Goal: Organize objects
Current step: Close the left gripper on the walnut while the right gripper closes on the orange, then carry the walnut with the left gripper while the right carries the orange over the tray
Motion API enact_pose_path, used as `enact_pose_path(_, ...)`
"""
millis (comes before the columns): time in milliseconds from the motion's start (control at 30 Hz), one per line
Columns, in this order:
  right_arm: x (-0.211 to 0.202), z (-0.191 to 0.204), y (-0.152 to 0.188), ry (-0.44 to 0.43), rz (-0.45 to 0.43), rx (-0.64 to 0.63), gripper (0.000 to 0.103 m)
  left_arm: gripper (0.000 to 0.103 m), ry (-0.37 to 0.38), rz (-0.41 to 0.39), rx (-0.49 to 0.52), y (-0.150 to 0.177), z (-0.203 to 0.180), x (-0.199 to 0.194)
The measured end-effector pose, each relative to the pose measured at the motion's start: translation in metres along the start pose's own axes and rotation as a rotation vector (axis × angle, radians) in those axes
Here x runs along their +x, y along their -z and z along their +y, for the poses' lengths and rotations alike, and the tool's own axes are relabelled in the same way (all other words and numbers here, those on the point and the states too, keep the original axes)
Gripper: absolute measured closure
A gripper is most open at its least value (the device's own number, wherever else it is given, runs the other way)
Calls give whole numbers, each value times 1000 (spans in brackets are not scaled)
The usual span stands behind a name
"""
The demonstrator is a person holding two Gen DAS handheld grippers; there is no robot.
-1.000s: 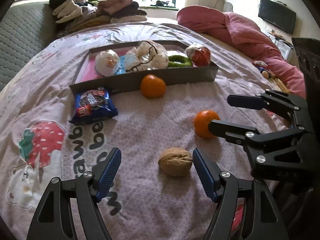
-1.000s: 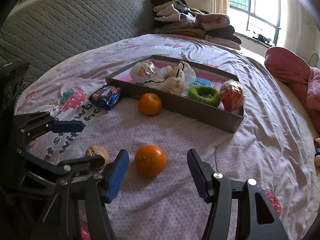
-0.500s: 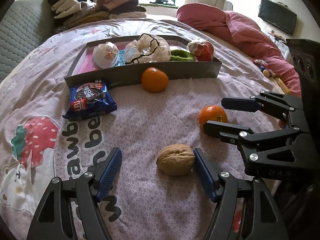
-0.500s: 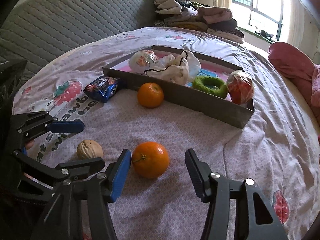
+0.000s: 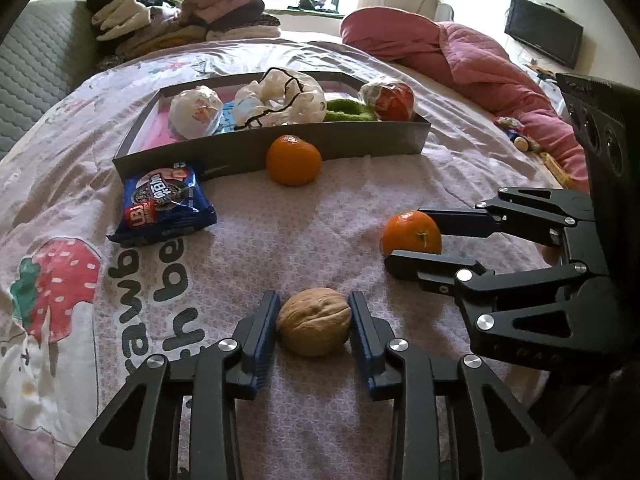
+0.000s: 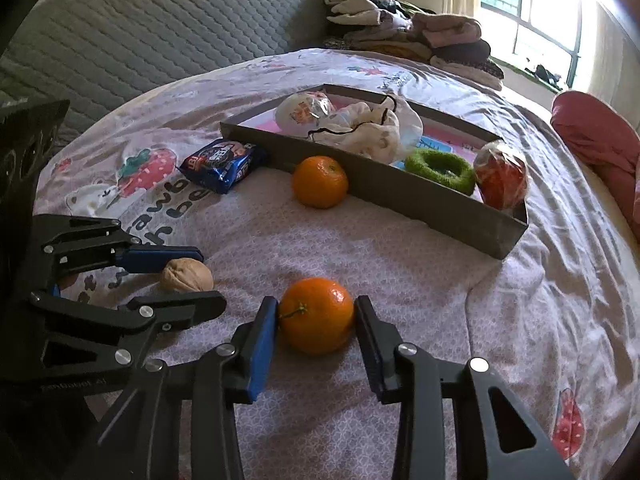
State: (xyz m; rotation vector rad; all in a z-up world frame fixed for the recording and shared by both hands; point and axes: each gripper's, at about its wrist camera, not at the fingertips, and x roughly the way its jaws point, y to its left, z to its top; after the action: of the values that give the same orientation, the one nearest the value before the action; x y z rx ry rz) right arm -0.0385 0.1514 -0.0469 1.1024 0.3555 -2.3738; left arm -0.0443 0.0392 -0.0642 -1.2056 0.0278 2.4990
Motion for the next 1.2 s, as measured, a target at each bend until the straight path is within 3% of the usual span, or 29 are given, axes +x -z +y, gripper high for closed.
enact_pose_path(433,-11,-11,-5,-15,-67,51,64,68,2,-34,-48,-5,12,-7)
enact_pose_path(1200,-33,-31,-15,15,-187,173,64,68,-107,-116,-53,-19,15,-21)
